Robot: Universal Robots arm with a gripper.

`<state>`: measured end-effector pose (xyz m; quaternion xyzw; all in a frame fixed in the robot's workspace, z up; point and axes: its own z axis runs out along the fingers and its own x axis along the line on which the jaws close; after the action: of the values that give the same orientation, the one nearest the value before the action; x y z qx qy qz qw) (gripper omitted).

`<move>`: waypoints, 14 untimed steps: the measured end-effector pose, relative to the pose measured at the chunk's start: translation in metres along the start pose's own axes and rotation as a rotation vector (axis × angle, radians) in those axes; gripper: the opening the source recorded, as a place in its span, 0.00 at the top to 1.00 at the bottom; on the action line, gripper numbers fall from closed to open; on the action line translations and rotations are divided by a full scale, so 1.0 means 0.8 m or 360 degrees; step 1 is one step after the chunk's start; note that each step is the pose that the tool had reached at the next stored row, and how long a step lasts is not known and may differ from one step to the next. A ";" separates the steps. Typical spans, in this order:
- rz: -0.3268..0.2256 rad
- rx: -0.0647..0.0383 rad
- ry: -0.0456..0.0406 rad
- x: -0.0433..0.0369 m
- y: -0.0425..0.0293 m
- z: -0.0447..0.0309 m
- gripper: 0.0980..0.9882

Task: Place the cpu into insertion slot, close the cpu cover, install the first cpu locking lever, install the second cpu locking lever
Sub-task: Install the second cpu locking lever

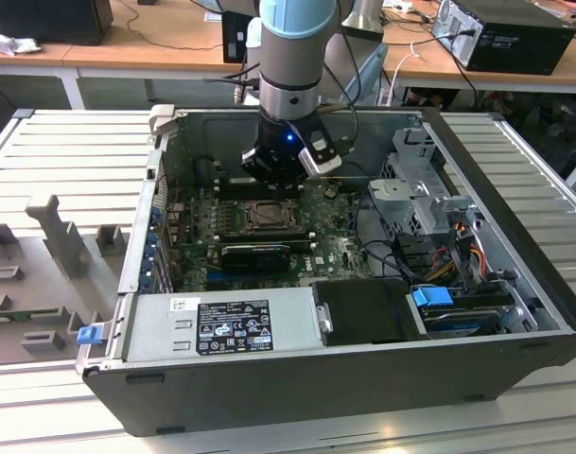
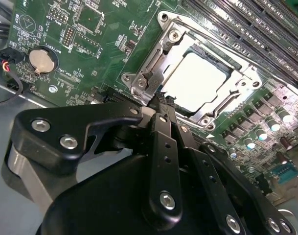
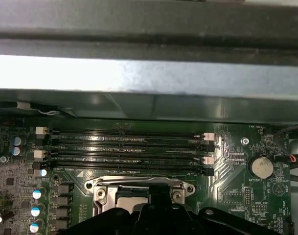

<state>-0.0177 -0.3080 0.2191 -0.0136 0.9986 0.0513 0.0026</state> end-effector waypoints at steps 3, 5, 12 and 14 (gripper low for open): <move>0.0000 0.0000 0.0000 0.000 0.0007 -0.0065 0.99; 0.0001 0.0000 0.0000 0.000 0.0015 -0.0148 0.99; 0.0001 0.0000 0.0000 0.000 -0.0002 -0.0145 0.99; 0.0000 0.0000 0.0000 0.000 -0.0013 -0.0139 0.99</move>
<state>-0.0176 -0.3102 0.2301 -0.0135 0.9986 0.0512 0.0026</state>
